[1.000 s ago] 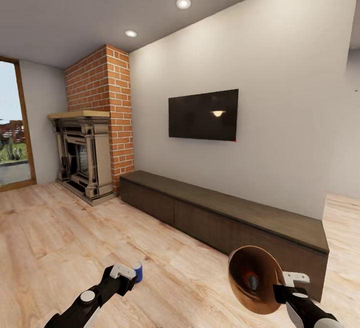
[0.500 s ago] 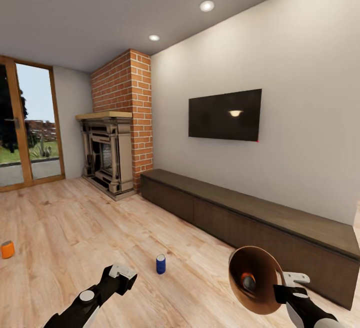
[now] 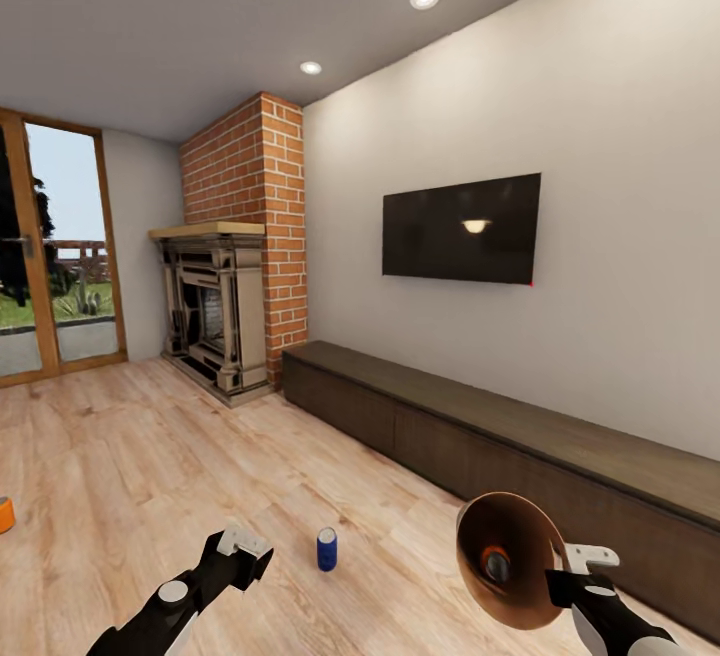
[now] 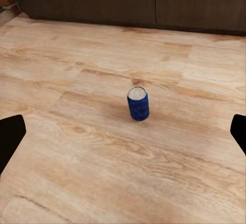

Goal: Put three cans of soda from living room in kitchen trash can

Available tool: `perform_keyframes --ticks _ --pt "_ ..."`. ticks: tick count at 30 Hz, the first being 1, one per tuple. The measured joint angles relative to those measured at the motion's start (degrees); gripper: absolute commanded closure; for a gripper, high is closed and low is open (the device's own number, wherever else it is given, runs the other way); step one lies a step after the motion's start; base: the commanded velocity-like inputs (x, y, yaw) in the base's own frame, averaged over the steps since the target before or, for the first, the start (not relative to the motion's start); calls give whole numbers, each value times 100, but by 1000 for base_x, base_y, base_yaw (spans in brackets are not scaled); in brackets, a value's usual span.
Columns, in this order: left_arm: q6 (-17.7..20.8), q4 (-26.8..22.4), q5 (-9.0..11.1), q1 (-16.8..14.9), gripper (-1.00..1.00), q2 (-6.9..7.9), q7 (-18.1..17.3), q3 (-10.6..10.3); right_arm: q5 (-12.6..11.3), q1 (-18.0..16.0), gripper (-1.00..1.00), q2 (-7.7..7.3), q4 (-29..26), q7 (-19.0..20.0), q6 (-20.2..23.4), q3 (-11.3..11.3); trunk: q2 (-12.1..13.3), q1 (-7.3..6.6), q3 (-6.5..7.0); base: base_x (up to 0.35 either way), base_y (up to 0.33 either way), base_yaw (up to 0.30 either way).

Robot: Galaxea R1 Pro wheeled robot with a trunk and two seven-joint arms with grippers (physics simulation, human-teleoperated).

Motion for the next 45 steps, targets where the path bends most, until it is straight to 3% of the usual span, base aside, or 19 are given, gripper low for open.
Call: perform_keyframes --ticks 14,32,40,45 --pt "7 -6 0 0 -100 -8 8 0 -4 0 100 -22 -3 -1 34 -21 0 0 0 21 2 0" --pt "255 83 -15 -1 -100 -17 9 0 0 -1 100 -26 2 42 67 -13 721 -395 323 0 0 0" --pt "228 396 2 0 -100 -23 9 0 2 -1 100 -26 10 45 66 -15 1041 -570 466 0 0 0" --pt "213 424 9 0 -100 -25 7 0 4 0 100 -26 32 44 67 -18 1043 -571 467 0 0 0"
